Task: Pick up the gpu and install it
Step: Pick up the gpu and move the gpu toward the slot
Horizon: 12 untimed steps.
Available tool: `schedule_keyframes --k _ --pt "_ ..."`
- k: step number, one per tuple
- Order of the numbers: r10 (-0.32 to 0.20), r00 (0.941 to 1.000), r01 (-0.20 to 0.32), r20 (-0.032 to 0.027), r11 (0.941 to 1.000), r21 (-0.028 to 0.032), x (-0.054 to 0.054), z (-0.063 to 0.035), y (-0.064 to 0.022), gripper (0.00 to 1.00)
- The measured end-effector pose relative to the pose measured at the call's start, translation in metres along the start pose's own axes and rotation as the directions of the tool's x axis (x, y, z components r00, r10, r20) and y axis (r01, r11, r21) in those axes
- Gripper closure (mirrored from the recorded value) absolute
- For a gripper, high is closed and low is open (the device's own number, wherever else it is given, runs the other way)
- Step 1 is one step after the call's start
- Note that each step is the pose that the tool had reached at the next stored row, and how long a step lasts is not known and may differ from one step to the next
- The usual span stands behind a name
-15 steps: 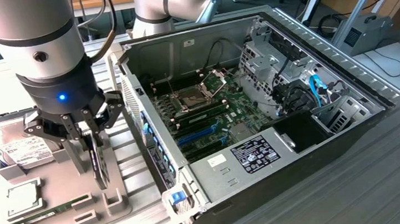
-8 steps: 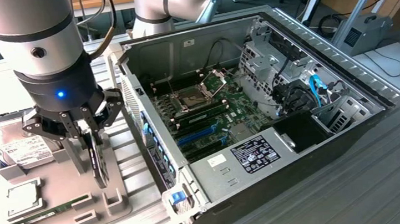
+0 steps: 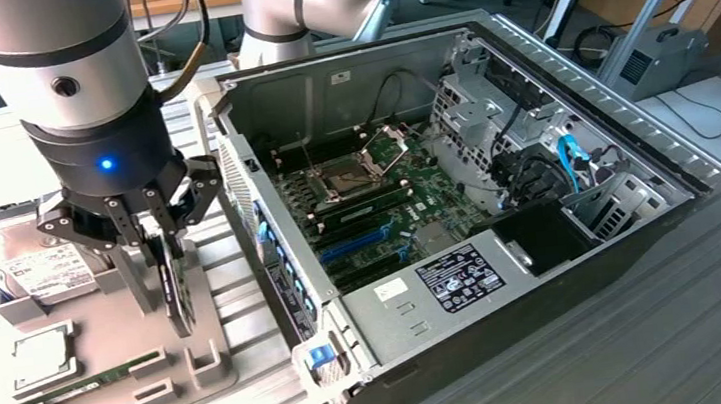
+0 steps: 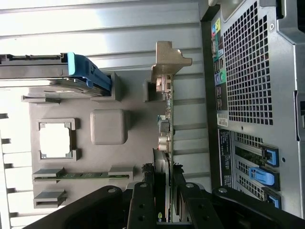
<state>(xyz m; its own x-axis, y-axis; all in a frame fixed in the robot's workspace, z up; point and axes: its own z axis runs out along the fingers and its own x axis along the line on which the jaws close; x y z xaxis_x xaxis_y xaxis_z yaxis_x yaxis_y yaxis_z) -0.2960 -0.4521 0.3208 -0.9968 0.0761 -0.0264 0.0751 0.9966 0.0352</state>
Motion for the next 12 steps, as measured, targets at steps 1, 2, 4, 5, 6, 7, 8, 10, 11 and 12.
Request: schedule_keyframes --k 1,2,4,5,6,7,8,10,11,12 --pt "0.000 1.0000 0.000 0.0000 1.0000 0.0000 0.0000 -0.0006 0.0000 0.74" --pt "0.000 1.0000 0.000 0.0000 1.0000 0.0000 0.0000 -0.0013 0.0000 0.74" --pt "0.000 1.0000 0.000 0.0000 1.0000 -0.0001 -0.0001 -0.0027 0.0001 0.74" --pt "0.000 1.0000 0.000 0.0000 1.0000 0.0000 -0.0001 -0.0037 0.0001 0.74" --pt "0.000 1.0000 0.000 0.0000 1.0000 0.0000 -0.0001 -0.0050 0.0002 0.74" --pt "0.000 1.0000 0.000 0.0001 1.0000 -0.0001 -0.0001 -0.0058 0.0002 0.74" --pt "0.000 1.0000 0.000 0.0000 1.0000 0.0000 -0.0002 -0.0063 0.0002 0.74" --pt "0.000 1.0000 0.000 0.0001 1.0000 -0.0001 -0.0002 -0.0073 0.0002 0.74" --pt "0.000 1.0000 0.000 0.0000 1.0000 0.0000 -0.0002 -0.0079 0.0003 0.74" --pt "0.000 1.0000 0.000 0.0000 1.0000 0.0000 -0.0002 -0.0085 0.0003 0.74"
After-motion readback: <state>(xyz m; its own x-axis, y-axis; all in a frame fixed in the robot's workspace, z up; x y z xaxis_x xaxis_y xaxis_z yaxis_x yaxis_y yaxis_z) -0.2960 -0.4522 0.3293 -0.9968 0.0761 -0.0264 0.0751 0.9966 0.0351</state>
